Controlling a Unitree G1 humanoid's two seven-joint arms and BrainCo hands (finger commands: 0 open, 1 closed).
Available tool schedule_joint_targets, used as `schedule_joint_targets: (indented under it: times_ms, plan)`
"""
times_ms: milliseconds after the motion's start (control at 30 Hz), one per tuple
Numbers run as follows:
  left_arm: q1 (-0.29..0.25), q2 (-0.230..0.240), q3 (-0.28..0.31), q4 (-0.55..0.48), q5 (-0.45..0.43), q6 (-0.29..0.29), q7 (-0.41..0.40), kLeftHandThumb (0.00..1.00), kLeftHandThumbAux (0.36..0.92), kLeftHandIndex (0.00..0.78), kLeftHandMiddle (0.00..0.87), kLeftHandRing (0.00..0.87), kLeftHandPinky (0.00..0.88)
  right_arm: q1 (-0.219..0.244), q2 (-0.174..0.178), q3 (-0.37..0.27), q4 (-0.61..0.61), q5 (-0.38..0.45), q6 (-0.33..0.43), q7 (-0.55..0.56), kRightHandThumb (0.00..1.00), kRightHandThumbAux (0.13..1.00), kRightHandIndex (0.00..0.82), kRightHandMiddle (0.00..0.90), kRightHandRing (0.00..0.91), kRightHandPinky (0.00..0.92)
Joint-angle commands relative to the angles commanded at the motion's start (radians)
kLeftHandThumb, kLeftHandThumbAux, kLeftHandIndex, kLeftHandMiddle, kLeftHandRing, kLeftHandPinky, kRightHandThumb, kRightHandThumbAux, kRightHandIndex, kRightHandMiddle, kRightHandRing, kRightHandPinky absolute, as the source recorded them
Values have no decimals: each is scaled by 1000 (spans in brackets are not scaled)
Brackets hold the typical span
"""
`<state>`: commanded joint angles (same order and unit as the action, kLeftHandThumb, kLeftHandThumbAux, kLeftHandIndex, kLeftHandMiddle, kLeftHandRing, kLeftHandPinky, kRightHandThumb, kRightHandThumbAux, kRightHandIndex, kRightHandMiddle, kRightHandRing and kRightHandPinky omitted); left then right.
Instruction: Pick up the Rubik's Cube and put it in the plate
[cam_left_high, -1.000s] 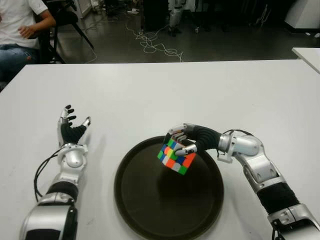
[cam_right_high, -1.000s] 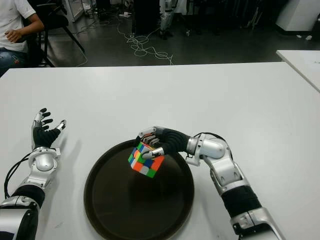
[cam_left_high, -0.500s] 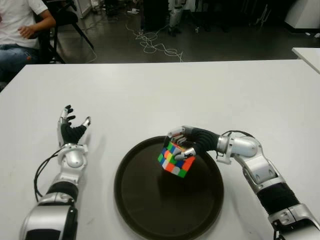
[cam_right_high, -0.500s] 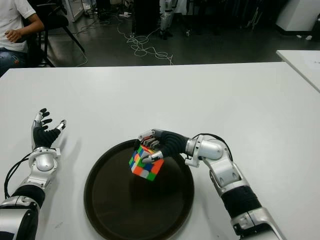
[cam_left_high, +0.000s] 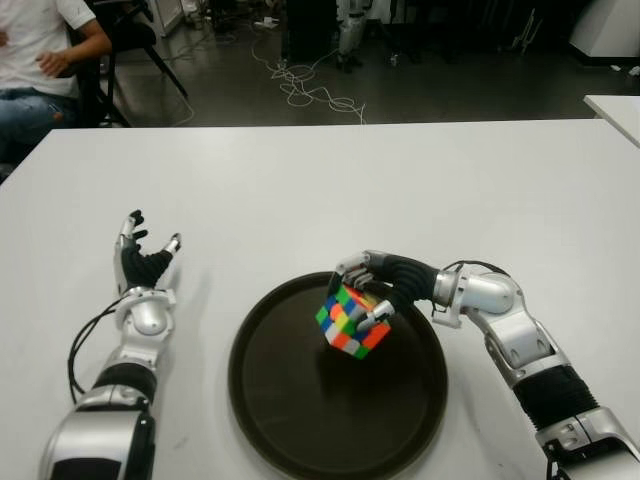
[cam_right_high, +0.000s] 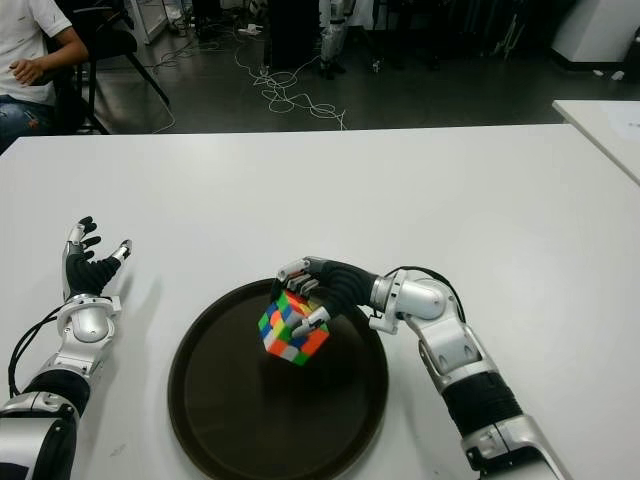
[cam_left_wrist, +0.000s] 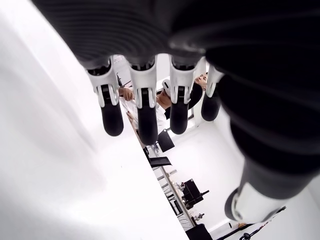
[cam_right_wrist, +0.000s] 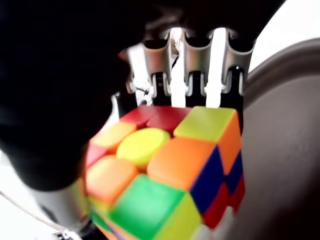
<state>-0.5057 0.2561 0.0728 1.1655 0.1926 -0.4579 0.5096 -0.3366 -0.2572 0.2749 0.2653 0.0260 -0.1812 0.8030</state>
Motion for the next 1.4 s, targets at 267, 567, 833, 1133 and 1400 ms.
schedule_joint_targets:
  times_ms: [267,567,833,1133,1400]
  plan:
    - [4,-4,9,-7,-16,-9,-20,170,725,96,163,171,177,-1,29,-20,28,44,-62,0,0,764,369,415,427,367]
    - [3,1,-1,-5,-1,-3,-7,167,731,100,173,189,206,-13,28,-8,60,28,-71,10,0,768,78,112,108,59]
    - [4,-1,6,-4,-11,-6,-19,169,718,92,155,170,190,-35,-16,19,24,-18,-19,32,0,782,12,37,41,7]
    - [5,-2,3,-6,-9,-13,-15,173,714,96,152,160,169,-47,-26,34,33,-32,-17,41,0,762,0,24,1,0]
    - [6,-7,9,-9,-18,-15,-19,176,725,97,163,175,209,-59,-19,31,59,-26,-16,40,0,721,4,20,0,0]
